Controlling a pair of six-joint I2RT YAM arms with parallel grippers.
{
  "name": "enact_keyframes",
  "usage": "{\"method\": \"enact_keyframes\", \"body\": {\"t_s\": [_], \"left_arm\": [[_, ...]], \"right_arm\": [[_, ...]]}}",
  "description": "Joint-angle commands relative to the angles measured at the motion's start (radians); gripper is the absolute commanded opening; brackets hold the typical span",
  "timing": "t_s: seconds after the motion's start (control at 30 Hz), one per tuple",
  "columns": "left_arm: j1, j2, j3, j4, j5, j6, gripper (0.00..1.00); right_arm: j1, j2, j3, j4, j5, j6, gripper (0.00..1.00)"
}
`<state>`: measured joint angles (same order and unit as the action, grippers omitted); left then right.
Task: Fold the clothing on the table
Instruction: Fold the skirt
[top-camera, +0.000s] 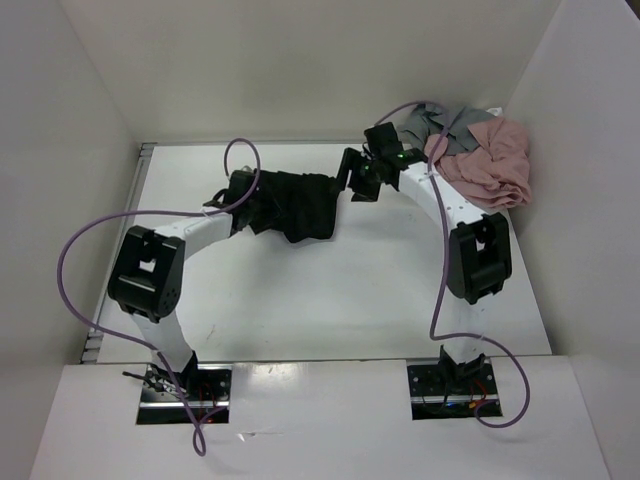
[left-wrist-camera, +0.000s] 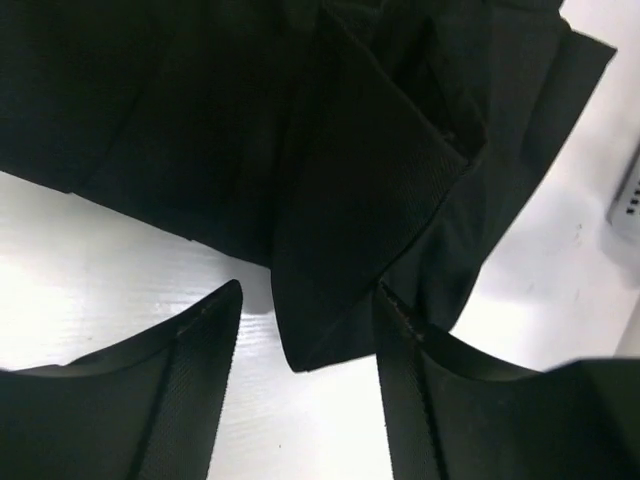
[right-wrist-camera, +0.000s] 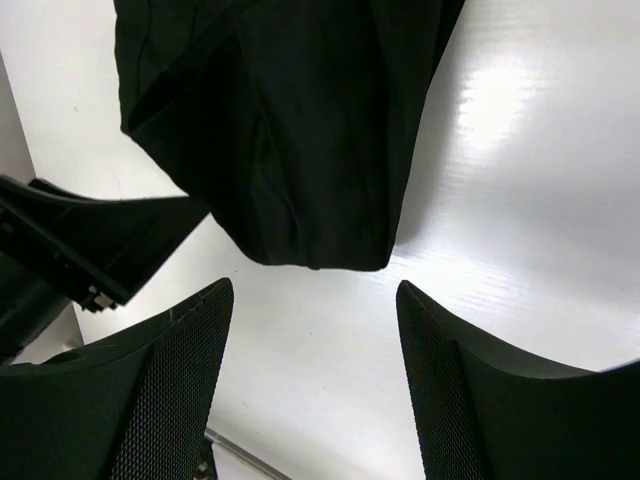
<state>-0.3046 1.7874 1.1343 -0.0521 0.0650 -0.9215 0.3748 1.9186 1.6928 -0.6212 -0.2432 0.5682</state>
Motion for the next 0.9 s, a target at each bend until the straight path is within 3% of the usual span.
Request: {"method": "enact_keyframes", "body": {"t_s": [0.0, 0.4, 0.87], "left_arm": [[-0.011, 0.016, 0.054, 0.018, -0.059, 0.001, 0.61], [-0.041, 0.087, 0.154, -0.005, -0.086, 0.001, 0.0], [-0.082, 0.021, 0.352, -0.101, -0.06, 0.096, 0.0]], "right_arm": [[0.0, -0.053, -0.042, 0.063, -0.027, 0.007, 0.72], [-0.01, -0.107, -0.081, 0.072, -0.027, 0.007, 0.72], [-0.019, -0.098, -0.11, 0.11, -0.054, 0.025, 0.72]]}}
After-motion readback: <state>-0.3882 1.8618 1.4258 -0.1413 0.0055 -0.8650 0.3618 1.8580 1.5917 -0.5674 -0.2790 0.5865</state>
